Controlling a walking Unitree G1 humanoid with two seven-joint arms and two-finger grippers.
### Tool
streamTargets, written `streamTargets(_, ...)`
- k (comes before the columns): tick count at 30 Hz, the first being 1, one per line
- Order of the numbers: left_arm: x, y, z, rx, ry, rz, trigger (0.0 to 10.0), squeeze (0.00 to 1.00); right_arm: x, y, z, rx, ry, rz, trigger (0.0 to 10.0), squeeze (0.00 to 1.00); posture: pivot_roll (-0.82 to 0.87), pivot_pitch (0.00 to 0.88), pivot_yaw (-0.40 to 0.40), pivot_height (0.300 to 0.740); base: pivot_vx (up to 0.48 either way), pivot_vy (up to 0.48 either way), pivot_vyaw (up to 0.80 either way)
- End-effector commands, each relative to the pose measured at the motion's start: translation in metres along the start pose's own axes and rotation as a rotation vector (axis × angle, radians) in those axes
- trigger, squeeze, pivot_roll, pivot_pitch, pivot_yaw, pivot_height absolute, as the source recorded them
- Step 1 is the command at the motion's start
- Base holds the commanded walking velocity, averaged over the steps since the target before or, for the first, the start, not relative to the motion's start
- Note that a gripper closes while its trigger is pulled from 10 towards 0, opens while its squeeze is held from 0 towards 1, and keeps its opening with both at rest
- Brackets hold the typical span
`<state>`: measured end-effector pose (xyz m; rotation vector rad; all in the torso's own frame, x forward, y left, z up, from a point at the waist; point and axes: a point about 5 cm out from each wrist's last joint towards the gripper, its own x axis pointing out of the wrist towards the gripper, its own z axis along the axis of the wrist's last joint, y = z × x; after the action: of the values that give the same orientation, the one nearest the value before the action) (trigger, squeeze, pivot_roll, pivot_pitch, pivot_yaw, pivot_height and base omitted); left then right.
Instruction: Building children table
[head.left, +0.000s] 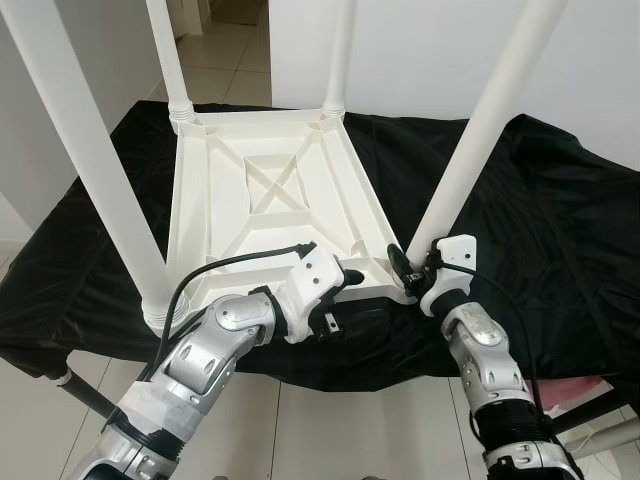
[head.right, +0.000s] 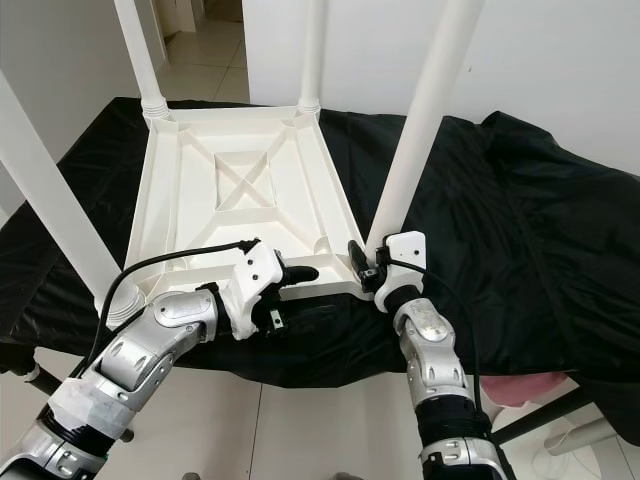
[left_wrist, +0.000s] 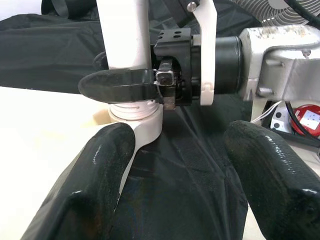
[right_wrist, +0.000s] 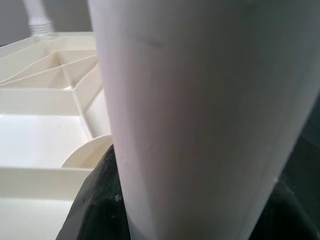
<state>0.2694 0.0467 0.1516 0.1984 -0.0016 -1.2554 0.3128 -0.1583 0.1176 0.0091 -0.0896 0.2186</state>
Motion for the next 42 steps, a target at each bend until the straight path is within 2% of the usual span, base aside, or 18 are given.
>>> streamTargets(1,0.001,-0.004,-0.003,0.001,0.020,-0.065,10.0,0.00,-0.004,0.001,-0.007,0.016,0.031,-0.077,10.0,0.00,-0.03,0.000,-0.026,0.740,0.000,0.000,0.00)
streamTargets(2,0.001,-0.004,-0.003,0.001,0.020,-0.065,10.0,0.00,-0.004,0.001,-0.007,0.016,0.031,-0.077,10.0,0.00,-0.03,0.000,-0.026,0.740,0.000,0.000,0.00)
streamTargets(3,0.001,-0.004,-0.003,0.001,0.019,-0.064,10.0,0.00,-0.006,0.004,-0.008,0.042,0.029,-0.154,10.0,0.00,-0.03,0.000,-0.026,0.740,0.000,0.000,0.00)
streamTargets(4,0.001,-0.004,-0.003,0.001,0.019,-0.064,10.0,0.00,-0.006,0.004,-0.008,0.042,0.029,-0.154,10.0,0.00,-0.03,0.000,-0.026,0.740,0.000,0.000,0.00)
streamTargets(5,0.001,-0.004,-0.003,0.001,0.018,-0.063,10.0,0.00,-0.007,0.008,-0.009,0.059,0.024,-0.238,10.0,0.00,-0.03,0.000,-0.029,0.740,0.000,0.000,0.00)
streamTargets(6,0.001,-0.004,-0.003,0.001,0.018,-0.063,10.0,0.00,-0.007,0.008,-0.009,0.059,0.024,-0.238,10.0,0.00,-0.03,0.000,-0.029,0.740,0.000,0.000,0.00)
streamTargets(8,0.001,-0.005,-0.003,0.001,0.017,-0.061,10.0,0.00,-0.006,0.020,-0.011,0.091,0.050,-0.380,10.0,0.00,-0.03,0.000,-0.029,0.740,0.000,0.000,0.00)
streamTargets(10,0.002,-0.004,-0.003,-0.001,0.016,-0.060,10.0,0.00,-0.005,0.024,-0.010,0.088,0.062,-0.415,10.0,0.00,-0.03,0.000,-0.026,0.740,0.000,0.000,0.00)
streamTargets(20,0.001,-0.002,-0.002,-0.002,0.013,-0.049,10.0,0.00,-0.004,0.028,-0.005,0.103,0.065,-0.418,10.0,0.00,-0.03,0.000,-0.024,0.740,0.000,0.000,0.00)
streamTargets(27,0.002,-0.002,-0.002,-0.002,0.012,-0.048,10.0,0.00,-0.004,0.024,-0.004,0.071,0.067,-0.448,10.0,0.00,-0.03,0.000,-0.024,0.740,0.000,0.000,0.00)
streamTargets(28,0.002,-0.002,-0.001,-0.002,0.009,-0.048,10.0,0.00,-0.003,0.025,-0.002,0.080,0.050,-0.430,10.0,0.83,-0.03,0.000,-0.021,0.740,0.000,0.000,0.00)
streamTargets(29,0.002,-0.002,-0.001,-0.002,0.009,-0.048,10.0,0.00,-0.003,0.025,-0.002,0.080,0.050,-0.430,10.0,0.83,-0.03,0.000,-0.021,0.740,0.000,0.000,0.00)
streamTargets(30,0.003,-0.002,0.000,-0.002,0.008,-0.048,10.0,0.00,-0.002,0.026,0.001,0.093,0.028,-0.396,10.0,1.00,-0.03,0.000,-0.022,0.740,0.000,0.000,0.00)
streamTargets(32,0.003,-0.001,0.000,0.000,0.006,-0.046,10.0,0.00,-0.002,0.027,0.006,0.091,-0.009,-0.349,10.0,1.00,-0.03,0.000,-0.023,0.740,0.000,0.000,0.00)
streamTargets(41,0.002,0.003,0.003,0.002,-0.016,0.005,10.0,0.00,-0.006,0.023,0.010,0.065,-0.033,-0.232,10.0,0.98,-0.04,0.000,-0.031,0.740,0.000,0.000,0.00)
streamTargets(42,0.003,0.004,0.002,-0.007,-0.023,0.029,10.0,0.00,-0.010,0.021,0.009,0.072,-0.048,-0.206,10.0,0.00,-0.04,0.000,-0.033,0.740,0.000,0.000,0.00)
